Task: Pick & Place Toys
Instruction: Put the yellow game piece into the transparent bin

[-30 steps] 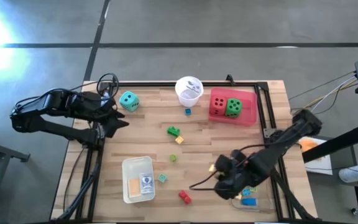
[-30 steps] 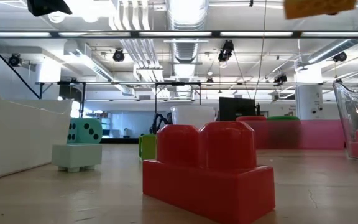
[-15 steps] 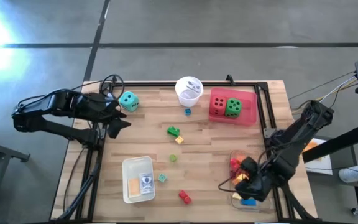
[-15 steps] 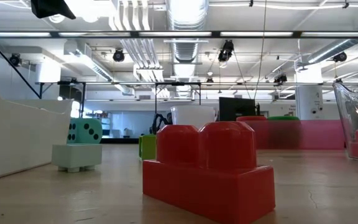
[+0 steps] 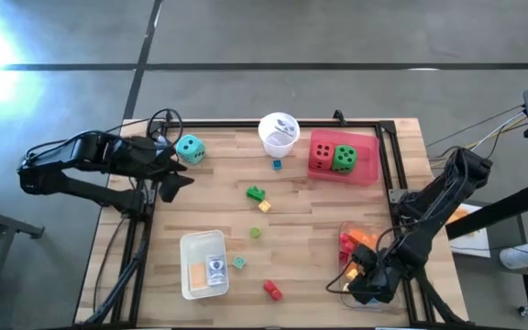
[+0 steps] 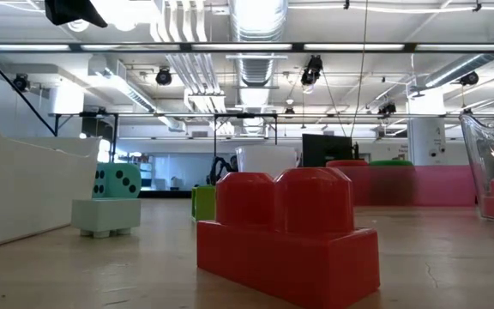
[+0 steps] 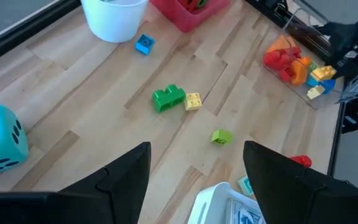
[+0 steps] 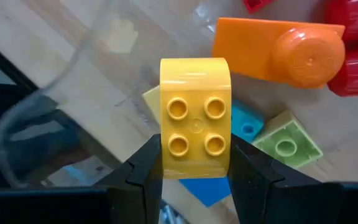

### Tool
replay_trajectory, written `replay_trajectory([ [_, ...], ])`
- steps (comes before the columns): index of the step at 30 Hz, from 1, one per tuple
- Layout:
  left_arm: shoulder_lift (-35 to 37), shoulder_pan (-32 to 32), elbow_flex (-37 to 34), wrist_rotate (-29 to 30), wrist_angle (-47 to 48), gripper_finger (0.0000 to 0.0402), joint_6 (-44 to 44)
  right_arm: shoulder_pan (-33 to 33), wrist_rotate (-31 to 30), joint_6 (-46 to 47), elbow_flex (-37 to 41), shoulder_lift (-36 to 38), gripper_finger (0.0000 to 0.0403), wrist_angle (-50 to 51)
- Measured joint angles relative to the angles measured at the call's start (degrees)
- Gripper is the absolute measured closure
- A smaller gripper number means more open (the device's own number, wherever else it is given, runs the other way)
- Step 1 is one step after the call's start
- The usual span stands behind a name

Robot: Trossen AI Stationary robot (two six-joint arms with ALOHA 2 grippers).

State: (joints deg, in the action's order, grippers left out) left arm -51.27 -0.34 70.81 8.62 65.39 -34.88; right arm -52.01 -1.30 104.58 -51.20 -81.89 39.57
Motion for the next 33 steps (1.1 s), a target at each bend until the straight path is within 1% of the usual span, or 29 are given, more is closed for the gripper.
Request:
replay_trajectory([
  [9,0.0,-0.08,0.0,0.0,0.0,0.0141,-0.14,0.02,0.25,-1.73,5.66,0.0,0.0274,-6.34],
  [28,0.0,-0.15,0.0,1.06,0.0,0.0141,-0.93,0.02,0.3,-1.49,6.23,-0.02,0.0274,-5.97],
  [30,0.0,-0.16,0.0,1.05,0.0,0.0141,-0.94,0.04,0.3,-1.45,6.24,-0.02,0.026,-5.96],
  [33,0.0,-0.19,0.0,1.07,0.0,0.0141,-0.96,0.04,0.29,-0.55,6.25,-0.02,0.0219,-5.95],
])
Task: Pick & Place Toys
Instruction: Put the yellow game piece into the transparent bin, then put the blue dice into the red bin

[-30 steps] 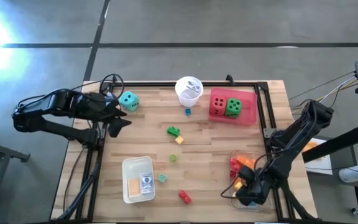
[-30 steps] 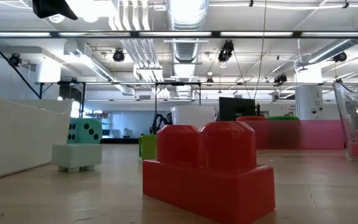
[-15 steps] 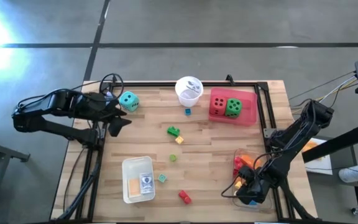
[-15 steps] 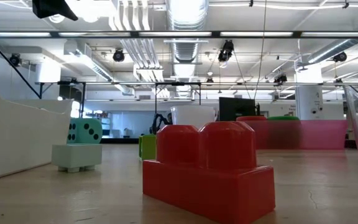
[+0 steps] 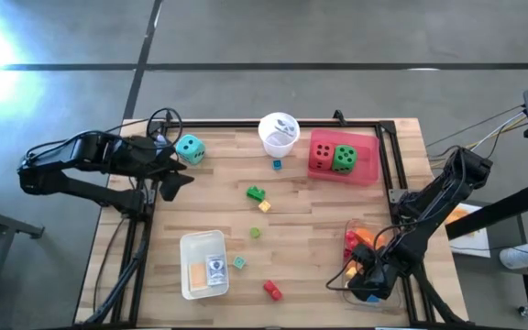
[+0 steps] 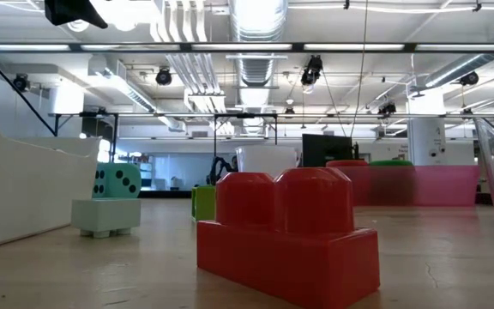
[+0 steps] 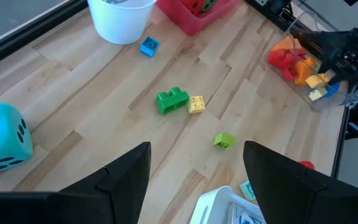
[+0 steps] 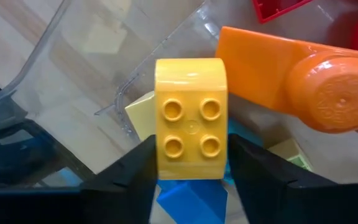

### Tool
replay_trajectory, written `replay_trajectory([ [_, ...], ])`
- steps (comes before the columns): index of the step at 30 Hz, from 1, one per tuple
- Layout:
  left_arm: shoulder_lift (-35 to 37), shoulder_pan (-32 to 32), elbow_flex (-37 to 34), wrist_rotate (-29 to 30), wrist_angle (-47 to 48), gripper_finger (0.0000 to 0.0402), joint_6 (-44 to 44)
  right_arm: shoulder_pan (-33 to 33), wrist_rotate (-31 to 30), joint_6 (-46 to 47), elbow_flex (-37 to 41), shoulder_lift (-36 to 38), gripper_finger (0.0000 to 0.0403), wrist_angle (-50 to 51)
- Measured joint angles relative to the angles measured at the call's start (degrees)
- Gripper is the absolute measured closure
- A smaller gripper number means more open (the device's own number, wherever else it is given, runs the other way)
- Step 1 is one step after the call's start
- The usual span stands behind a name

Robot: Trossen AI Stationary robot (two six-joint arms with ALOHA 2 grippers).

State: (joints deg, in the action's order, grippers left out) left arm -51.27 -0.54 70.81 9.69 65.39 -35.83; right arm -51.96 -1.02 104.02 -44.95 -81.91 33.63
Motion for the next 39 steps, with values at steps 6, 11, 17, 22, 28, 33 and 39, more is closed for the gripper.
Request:
replay_trajectory([
  [6,0.0,0.02,0.0,-0.02,0.0,0.0141,-0.13,0.0,0.0,0.6,0.0,0.0,0.0144,-0.02],
  [11,0.0,0.02,0.0,-0.02,0.0,0.0141,-0.13,0.0,-0.02,0.62,0.0,0.0,0.0102,-0.02],
  [17,0.0,0.02,0.0,-0.02,0.0,0.014,-0.12,0.0,0.0,0.85,-0.07,0.0,0.0073,-0.02],
  [22,0.0,0.02,0.0,-0.02,0.0,0.014,-0.11,0.0,-0.01,0.55,-1.04,0.0,0.007,-0.12],
  [28,0.0,0.02,0.0,-0.02,0.0,0.014,-0.11,0.13,4.95,-2.03,-3.57,-0.22,0.007,4.65],
  [33,0.0,0.02,0.0,-0.02,0.0,0.014,-0.11,0.26,5.47,-2.27,-3.9,-0.63,0.007,2.27],
  [39,0.0,0.02,0.0,-0.04,0.01,0.014,-0.11,1.12,3.81,-4.81,-4.8,-1.01,0.007,1.15],
])
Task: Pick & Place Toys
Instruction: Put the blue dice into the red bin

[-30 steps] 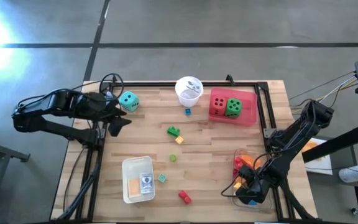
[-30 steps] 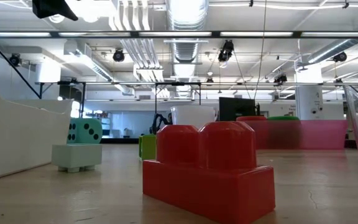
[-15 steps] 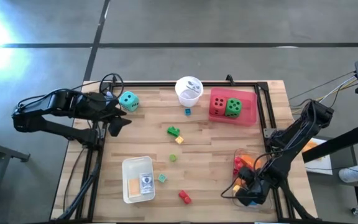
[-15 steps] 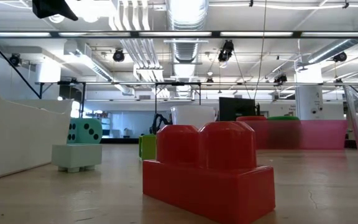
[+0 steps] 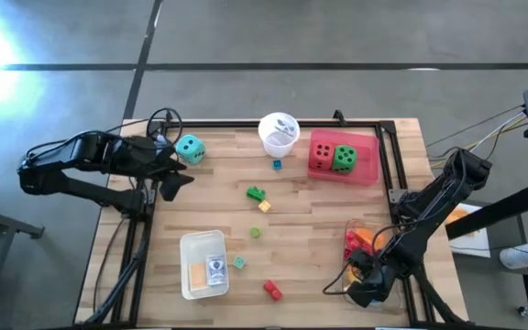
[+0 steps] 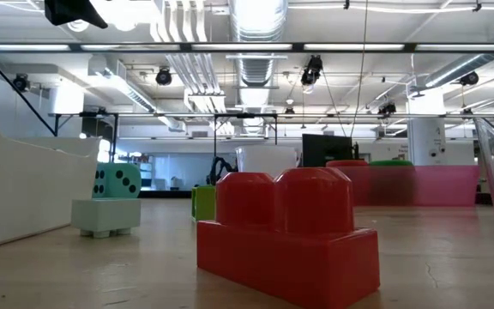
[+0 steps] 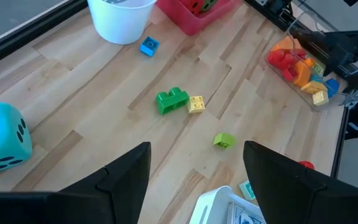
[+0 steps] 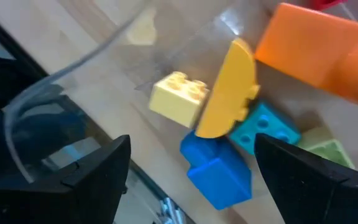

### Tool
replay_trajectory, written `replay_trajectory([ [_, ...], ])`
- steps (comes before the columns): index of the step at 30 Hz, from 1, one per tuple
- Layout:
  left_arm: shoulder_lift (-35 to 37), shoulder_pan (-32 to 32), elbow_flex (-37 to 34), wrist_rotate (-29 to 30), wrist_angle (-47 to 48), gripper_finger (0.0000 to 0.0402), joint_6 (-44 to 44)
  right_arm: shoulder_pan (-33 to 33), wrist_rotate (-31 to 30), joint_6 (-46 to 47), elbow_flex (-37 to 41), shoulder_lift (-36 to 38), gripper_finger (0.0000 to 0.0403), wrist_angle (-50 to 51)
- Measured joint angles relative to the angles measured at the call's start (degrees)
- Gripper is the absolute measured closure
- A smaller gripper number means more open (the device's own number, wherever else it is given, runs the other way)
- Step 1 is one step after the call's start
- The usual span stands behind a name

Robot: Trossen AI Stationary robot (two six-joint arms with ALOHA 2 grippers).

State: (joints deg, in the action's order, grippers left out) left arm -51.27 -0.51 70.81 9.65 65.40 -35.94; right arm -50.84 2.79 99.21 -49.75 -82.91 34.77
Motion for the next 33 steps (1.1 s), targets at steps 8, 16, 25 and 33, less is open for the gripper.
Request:
replay_trajectory([
  [8,0.0,0.02,0.0,0.0,0.01,0.014,0.04,0.01,0.02,1.77,-0.39,0.0,0.007,1.45],
  [16,-2.33,-1.68,0.04,4.51,0.58,0.014,-1.71,-0.01,0.04,4.14,-3.94,-0.02,0.007,2.72],
  [25,-13.42,-18.02,0.13,4.46,3.86,0.0141,3.68,-0.05,-4.68,5.8,-13.49,-0.02,0.007,11.5],
  [33,-18.34,-36.25,0.41,-0.22,1.01,0.0141,13.88,-0.15,-20.31,2.4,-20.63,-0.44,0.007,18.58],
])
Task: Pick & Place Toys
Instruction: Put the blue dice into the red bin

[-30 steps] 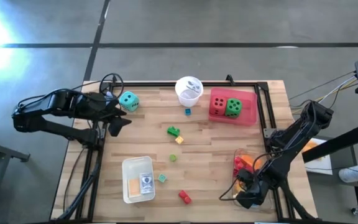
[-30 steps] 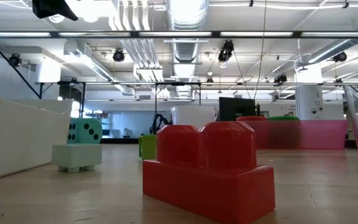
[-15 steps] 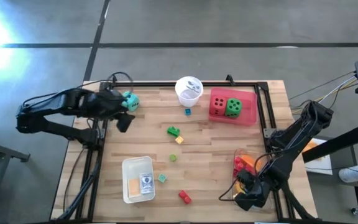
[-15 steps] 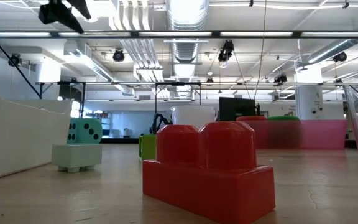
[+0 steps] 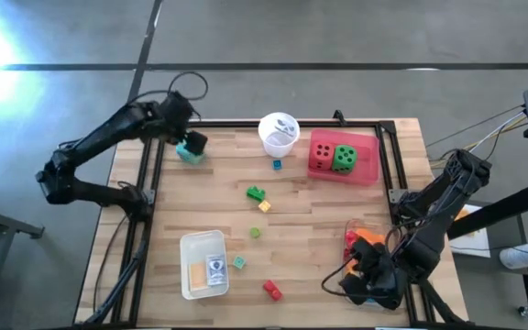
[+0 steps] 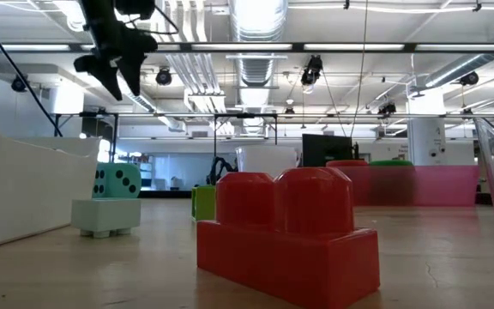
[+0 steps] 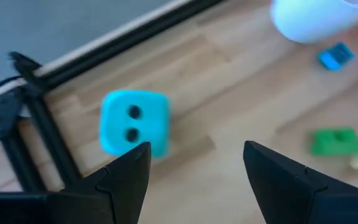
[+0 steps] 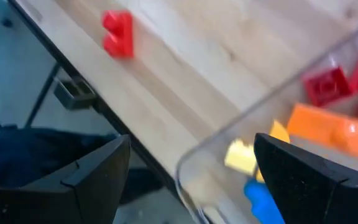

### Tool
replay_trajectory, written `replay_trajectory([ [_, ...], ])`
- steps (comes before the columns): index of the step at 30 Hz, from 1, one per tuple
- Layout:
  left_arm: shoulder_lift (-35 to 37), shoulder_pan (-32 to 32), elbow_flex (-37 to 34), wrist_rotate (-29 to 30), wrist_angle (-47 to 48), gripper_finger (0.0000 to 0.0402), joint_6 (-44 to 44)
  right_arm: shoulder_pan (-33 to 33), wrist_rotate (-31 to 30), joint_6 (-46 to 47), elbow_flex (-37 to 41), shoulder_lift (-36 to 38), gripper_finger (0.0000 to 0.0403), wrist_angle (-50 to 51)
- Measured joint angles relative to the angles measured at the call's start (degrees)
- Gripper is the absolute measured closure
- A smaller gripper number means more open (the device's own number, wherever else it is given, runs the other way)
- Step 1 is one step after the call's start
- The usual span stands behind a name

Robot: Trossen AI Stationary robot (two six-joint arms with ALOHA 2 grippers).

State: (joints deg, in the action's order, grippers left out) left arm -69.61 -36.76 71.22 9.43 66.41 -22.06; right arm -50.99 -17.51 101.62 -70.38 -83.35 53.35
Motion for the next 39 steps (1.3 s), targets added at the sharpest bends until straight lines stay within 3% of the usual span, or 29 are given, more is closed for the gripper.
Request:
replay_trajectory([
  [5,-2.63,-7.82,-0.07,0.0,-2.65,0.0141,2.8,0.05,-5.33,-1.54,-0.25,0.0,0.007,0.33],
  [14,-9.41,-13.95,-0.26,0.04,-2.52,0.013,7.69,0.16,-5.6,-0.7,1.96,-0.13,0.007,0.36],
  [24,-17.47,-14.02,-0.28,2.59,-1.86,0.0008,13.22,0.16,-5.62,0.34,2.29,-0.11,0.007,-1.44],
  [28,-19.78,-14.02,-0.28,3.06,-1.22,0.0026,15.03,0.14,-5.62,0.38,2.29,-0.11,0.007,-1.85],
  [32,-21.38,-14.02,-0.28,7.41,-0.19,0.0033,13.26,0.14,-5.6,0.36,2.29,-0.11,0.007,-2.06],
  [39,-22.38,-14.06,-0.31,7.3,0.05,0.0033,14.62,0.14,-5.61,0.2,2.29,-0.11,0.007,-2.33],
])
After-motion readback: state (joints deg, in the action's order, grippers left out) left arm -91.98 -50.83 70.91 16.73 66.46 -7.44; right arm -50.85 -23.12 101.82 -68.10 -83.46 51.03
